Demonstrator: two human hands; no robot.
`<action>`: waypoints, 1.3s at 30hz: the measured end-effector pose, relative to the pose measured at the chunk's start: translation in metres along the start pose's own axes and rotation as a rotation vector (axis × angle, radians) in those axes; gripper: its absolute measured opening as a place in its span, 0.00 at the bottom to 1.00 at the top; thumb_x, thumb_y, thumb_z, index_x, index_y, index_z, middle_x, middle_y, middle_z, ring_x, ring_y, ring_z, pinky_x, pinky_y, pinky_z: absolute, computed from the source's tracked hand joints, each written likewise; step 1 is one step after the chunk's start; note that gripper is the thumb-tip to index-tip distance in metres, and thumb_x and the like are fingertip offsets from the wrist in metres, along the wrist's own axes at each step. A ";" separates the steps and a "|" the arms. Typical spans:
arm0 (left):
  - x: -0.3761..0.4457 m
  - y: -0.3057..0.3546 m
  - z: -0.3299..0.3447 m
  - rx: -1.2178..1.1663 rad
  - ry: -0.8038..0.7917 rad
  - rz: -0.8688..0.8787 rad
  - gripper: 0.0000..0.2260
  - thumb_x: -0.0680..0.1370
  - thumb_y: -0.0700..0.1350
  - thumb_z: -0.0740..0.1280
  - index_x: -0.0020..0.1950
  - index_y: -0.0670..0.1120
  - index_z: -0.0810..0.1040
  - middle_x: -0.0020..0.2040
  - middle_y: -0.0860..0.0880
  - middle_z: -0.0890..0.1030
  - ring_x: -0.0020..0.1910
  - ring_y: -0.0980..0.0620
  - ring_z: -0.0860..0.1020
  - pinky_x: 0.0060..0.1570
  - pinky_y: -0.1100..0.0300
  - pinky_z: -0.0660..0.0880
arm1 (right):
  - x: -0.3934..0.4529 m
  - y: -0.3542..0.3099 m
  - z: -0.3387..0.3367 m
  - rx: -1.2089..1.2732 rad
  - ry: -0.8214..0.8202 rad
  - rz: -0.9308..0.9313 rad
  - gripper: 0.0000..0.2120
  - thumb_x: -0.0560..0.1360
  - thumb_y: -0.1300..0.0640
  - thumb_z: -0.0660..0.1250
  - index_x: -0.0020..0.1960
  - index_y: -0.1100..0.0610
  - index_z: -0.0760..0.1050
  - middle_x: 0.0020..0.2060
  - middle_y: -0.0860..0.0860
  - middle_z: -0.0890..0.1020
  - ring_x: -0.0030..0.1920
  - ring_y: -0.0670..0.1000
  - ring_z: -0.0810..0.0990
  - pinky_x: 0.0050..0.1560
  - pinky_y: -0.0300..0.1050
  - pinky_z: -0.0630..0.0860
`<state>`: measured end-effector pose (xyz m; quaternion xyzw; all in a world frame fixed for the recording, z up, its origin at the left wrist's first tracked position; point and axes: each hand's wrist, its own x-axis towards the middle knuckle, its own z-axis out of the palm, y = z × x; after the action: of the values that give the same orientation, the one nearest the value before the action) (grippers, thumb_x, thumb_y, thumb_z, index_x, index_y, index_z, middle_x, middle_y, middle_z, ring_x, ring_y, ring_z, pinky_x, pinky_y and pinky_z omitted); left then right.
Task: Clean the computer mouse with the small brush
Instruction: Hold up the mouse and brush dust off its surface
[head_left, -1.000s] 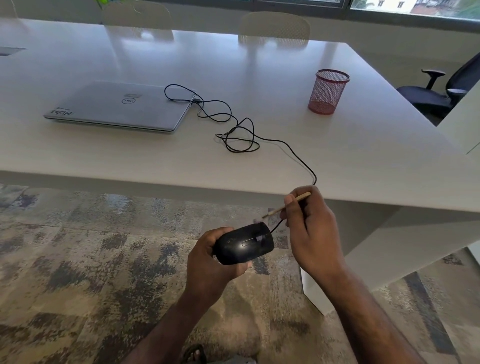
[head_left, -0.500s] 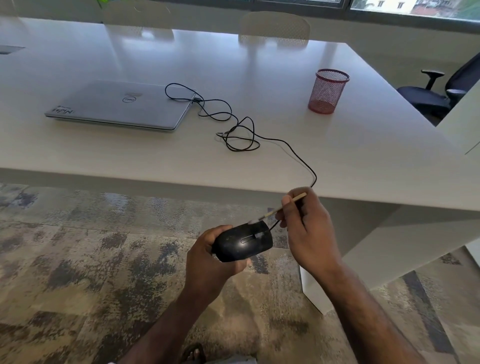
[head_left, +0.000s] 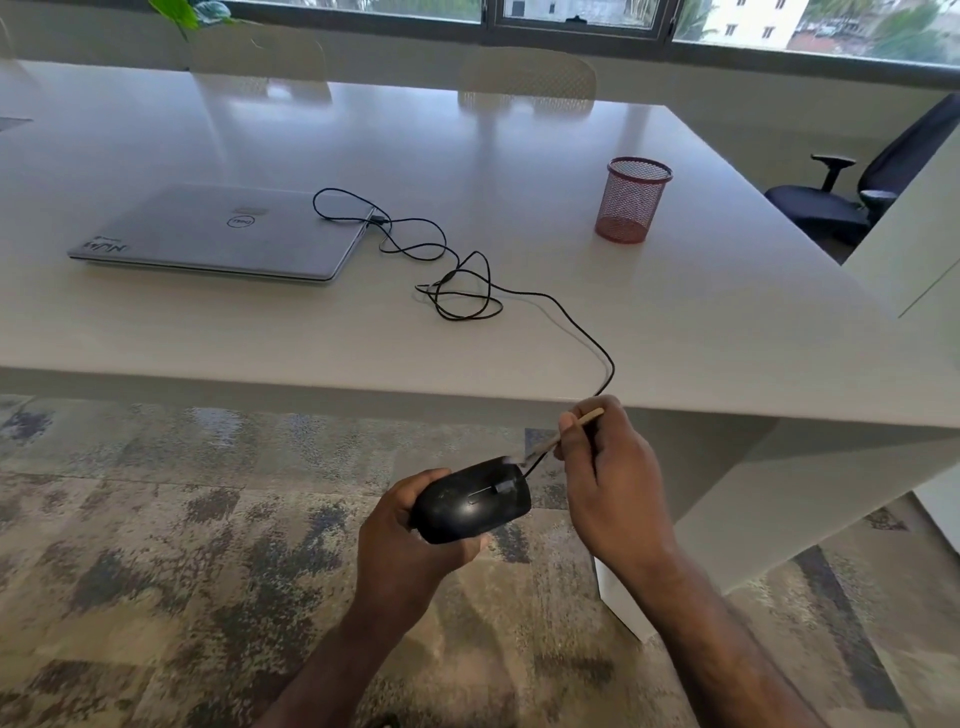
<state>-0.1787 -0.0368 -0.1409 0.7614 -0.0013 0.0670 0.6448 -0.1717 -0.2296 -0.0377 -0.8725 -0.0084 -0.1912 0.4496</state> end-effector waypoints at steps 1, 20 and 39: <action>0.000 -0.001 0.000 0.000 0.001 -0.001 0.33 0.57 0.38 0.84 0.53 0.67 0.82 0.53 0.56 0.85 0.50 0.58 0.83 0.42 0.62 0.81 | 0.000 -0.001 -0.001 0.000 0.023 -0.010 0.08 0.84 0.55 0.60 0.46 0.49 0.69 0.34 0.52 0.81 0.35 0.50 0.79 0.36 0.47 0.72; 0.005 0.001 0.001 -0.013 -0.006 -0.015 0.30 0.55 0.45 0.83 0.55 0.61 0.82 0.52 0.60 0.85 0.49 0.59 0.84 0.42 0.68 0.79 | 0.000 0.003 -0.002 0.095 -0.025 -0.014 0.07 0.84 0.55 0.59 0.48 0.51 0.71 0.37 0.53 0.81 0.40 0.55 0.81 0.42 0.60 0.78; 0.002 -0.001 0.000 0.024 -0.006 -0.045 0.31 0.58 0.39 0.86 0.55 0.60 0.82 0.51 0.58 0.85 0.47 0.61 0.83 0.41 0.68 0.79 | -0.010 0.003 -0.008 0.169 0.010 -0.065 0.08 0.83 0.52 0.59 0.48 0.53 0.72 0.36 0.51 0.80 0.39 0.56 0.80 0.40 0.59 0.76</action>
<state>-0.1768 -0.0361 -0.1418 0.7690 0.0148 0.0501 0.6372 -0.1834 -0.2363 -0.0394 -0.8298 -0.0506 -0.2088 0.5150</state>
